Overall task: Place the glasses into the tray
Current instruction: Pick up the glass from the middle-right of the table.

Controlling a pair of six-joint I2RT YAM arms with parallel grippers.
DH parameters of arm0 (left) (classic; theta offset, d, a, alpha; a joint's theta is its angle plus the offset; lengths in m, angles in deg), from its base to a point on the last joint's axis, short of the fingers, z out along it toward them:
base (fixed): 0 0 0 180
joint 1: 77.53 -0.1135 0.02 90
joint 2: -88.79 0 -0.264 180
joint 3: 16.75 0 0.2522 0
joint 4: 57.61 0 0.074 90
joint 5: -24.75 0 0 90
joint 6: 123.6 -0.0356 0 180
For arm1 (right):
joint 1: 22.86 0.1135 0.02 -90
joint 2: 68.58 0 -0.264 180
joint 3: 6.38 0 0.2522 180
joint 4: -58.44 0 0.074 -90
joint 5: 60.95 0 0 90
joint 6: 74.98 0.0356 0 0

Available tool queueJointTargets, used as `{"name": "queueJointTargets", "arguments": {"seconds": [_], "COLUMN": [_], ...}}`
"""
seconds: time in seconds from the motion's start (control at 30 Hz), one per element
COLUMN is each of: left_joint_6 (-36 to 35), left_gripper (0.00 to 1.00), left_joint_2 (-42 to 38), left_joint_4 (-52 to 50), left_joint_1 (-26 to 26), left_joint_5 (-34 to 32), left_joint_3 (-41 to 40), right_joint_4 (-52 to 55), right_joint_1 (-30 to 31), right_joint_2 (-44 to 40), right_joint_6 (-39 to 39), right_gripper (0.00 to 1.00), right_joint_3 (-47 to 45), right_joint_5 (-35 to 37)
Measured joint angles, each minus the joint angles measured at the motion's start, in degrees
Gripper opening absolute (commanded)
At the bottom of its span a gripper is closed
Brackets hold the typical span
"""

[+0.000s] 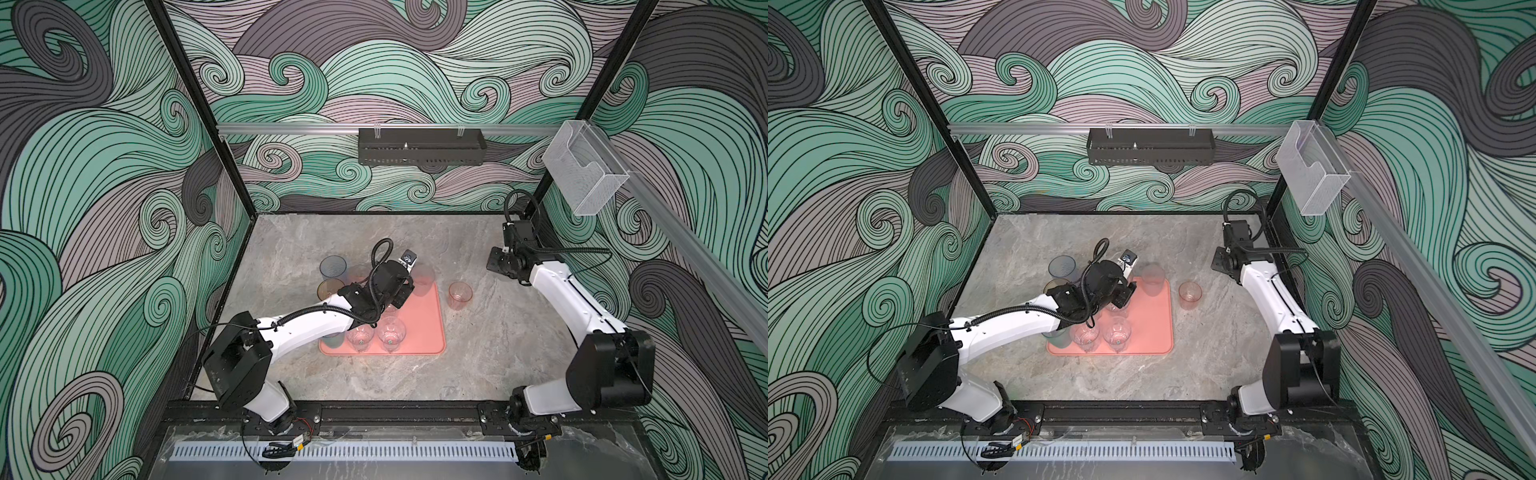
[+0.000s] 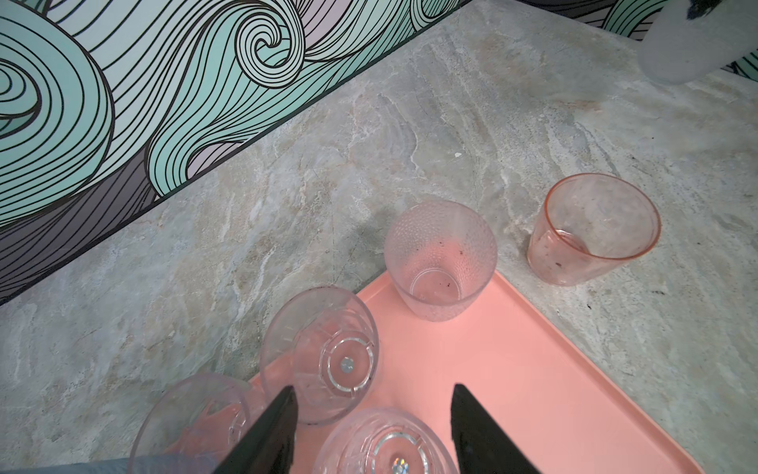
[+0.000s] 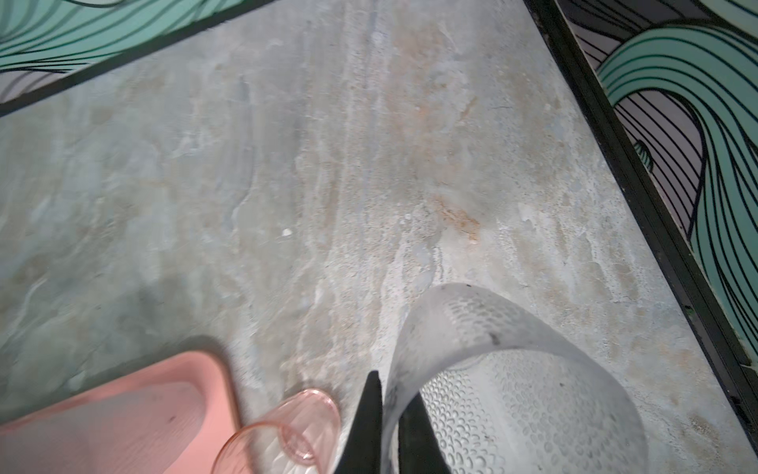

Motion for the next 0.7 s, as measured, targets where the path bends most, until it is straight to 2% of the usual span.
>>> {"name": "queueJointTargets", "arguments": {"seconds": [0.33, 0.7], "left_joint_6": [-1.03, -2.10], "left_gripper": [0.62, 0.63], "left_joint_2": [0.00, 0.00], "left_joint_4": [0.52, 0.90], "left_joint_1": [0.00, 0.00], "left_joint_5": [-1.70, -3.37], "left_joint_3": [-0.79, -0.81], "right_joint_4": [5.40, 8.87], "right_joint_1": [9.33, 15.54], "right_joint_2": [-8.39, -9.94], "right_joint_6": [0.24, 1.92], "right_gripper": [0.00, 0.00], "right_joint_3": [-0.02, -1.57], "right_joint_5": [-0.72, -2.03]}}
